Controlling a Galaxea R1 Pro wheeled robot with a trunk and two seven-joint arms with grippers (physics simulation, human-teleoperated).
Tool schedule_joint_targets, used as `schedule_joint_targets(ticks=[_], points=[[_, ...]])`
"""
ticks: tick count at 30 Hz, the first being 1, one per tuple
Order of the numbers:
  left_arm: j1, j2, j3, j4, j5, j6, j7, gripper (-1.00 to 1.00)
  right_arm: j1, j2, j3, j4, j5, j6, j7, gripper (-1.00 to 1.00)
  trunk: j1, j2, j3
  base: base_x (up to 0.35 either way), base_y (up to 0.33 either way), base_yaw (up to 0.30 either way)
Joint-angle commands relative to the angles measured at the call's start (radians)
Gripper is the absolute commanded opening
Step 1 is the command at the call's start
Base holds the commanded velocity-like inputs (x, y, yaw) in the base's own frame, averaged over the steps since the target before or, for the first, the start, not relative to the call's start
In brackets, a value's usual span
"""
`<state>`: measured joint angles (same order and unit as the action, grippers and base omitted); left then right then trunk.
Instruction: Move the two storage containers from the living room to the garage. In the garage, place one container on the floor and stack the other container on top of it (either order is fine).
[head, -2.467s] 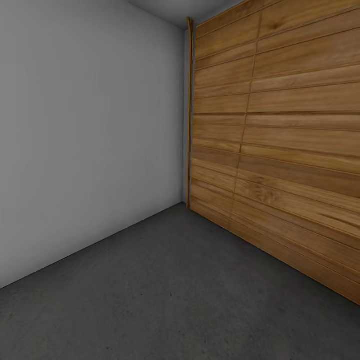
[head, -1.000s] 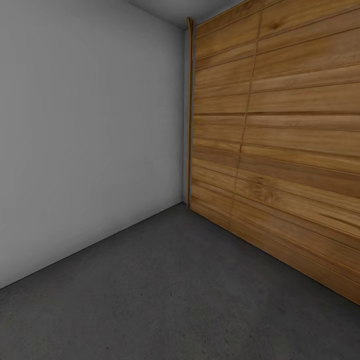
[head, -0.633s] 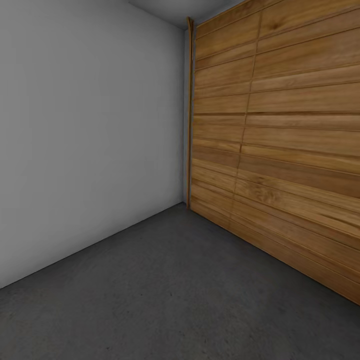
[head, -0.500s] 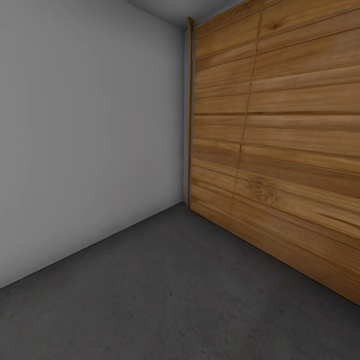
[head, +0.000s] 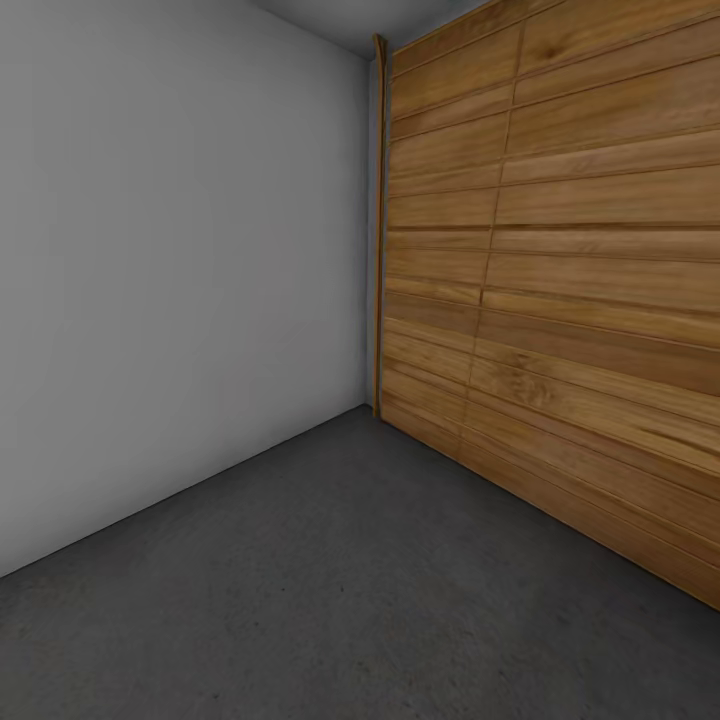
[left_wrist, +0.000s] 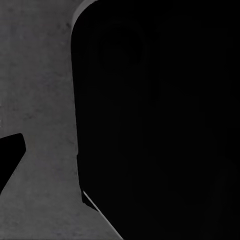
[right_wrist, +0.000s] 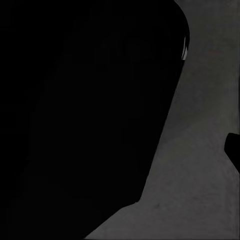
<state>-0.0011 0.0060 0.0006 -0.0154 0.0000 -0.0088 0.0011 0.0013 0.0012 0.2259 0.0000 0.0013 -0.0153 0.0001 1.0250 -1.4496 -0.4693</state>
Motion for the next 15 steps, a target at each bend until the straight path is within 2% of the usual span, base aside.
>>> schedule_joint_targets(ticks=[1,6,15], points=[[0.000,0.001,0.000,-0.002,0.000,-0.002,0.000,1.00,0.000,0.000,0.027,0.000,0.000,-0.003,0.000,1.00,0.000,0.000,-0.001,0.000,0.000,0.000],[0.000,0.001,0.001,-0.004,0.000,-0.003,0.000,1.00,0.000,0.001,0.059,0.000,0.000,-0.004,-0.001,1.00,0.000,0.000,-0.001,0.000,0.000,0.000],[0.000,0.001,-0.001,0.001,0.000,-0.001,0.000,1.00,0.000,0.001,0.065,0.000,0.000,0.009,-0.001,1.00,0.000,0.000,-0.001,0.000,0.000,0.000]])
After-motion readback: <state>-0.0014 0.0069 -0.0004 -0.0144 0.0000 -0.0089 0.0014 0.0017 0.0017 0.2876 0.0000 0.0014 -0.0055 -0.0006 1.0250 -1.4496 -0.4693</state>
